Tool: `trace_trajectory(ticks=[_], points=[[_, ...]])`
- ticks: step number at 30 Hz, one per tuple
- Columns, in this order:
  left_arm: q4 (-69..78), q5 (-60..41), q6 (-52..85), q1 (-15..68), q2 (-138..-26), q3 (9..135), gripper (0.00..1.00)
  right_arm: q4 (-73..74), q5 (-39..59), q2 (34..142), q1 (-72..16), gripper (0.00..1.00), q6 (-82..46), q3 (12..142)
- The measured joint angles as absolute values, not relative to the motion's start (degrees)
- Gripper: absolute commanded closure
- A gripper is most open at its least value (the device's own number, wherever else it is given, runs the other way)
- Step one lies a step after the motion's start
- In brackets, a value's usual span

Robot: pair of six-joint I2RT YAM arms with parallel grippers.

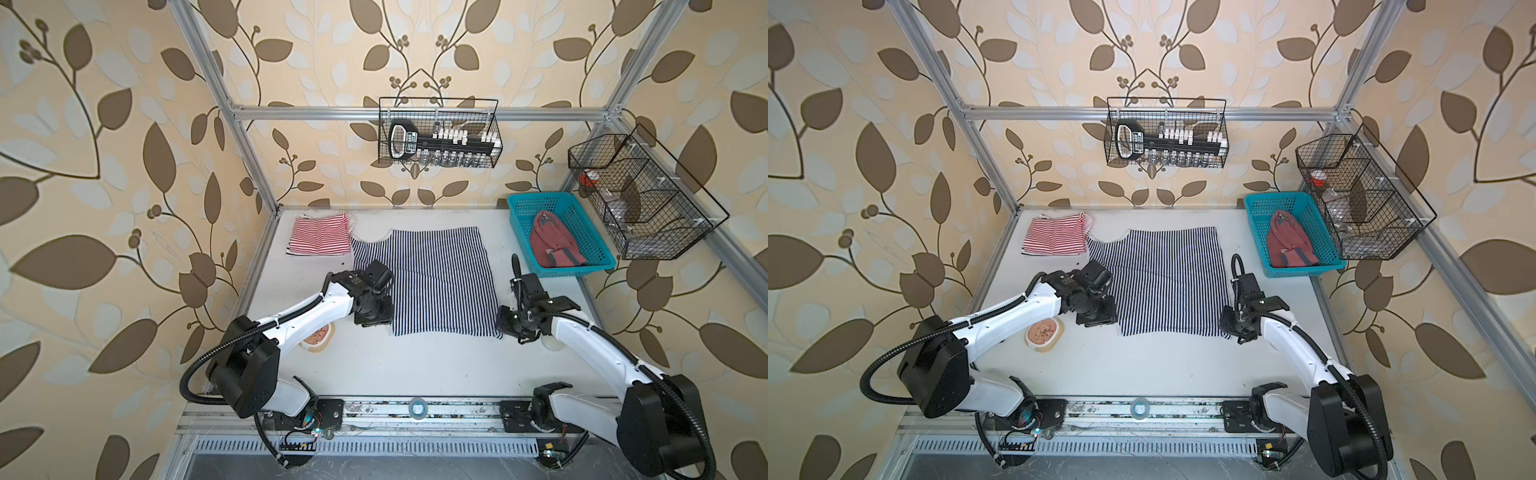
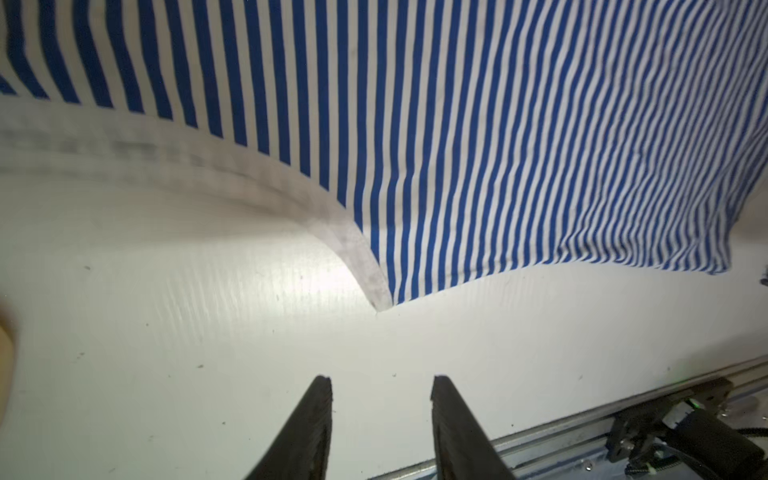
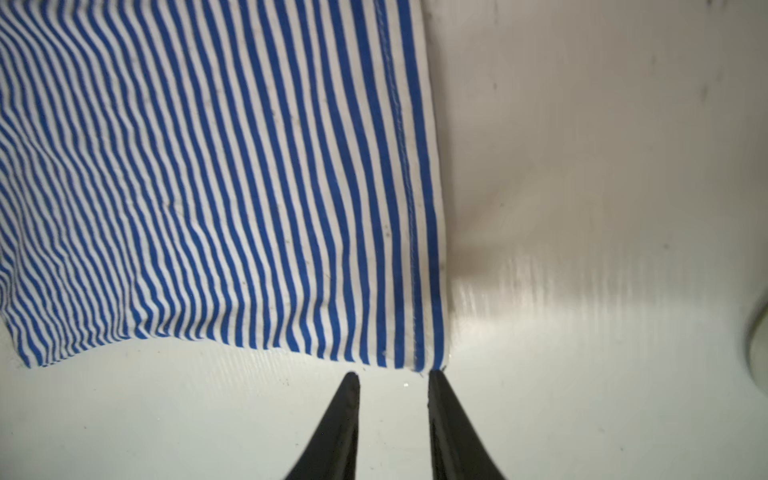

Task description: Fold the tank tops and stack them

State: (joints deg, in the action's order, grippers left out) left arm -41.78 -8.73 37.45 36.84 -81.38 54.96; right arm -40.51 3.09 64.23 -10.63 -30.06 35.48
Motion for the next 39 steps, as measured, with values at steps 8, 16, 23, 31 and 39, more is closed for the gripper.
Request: trace_trajectory(ticks=[8,16,23,31,39], points=[[-38.6,-8.7,40.4,40.5,-80.3,51.2,0.55,-40.6,0.8,60.1,-11.8,0.65,-33.7,32.6],[-35.2,-8.5,42.9,42.1,-86.1,51.1,0.53,-39.1,0.2,62.2,-11.8,0.65,-34.4,32.5],[-34.1,-8.4,45.5,42.1,-87.7,49.1,0.52,-37.5,0.1,63.9,-11.8,0.65,-34.5,31.2],[-33.1,-6.9,48.3,42.1,-87.7,48.7,0.52,-36.2,-0.4,64.3,-11.8,0.65,-34.5,31.2],[-31.4,-6.8,50.0,42.1,-87.8,48.7,0.52,-35.5,-0.4,65.0,-11.5,0.69,-34.5,31.2]])
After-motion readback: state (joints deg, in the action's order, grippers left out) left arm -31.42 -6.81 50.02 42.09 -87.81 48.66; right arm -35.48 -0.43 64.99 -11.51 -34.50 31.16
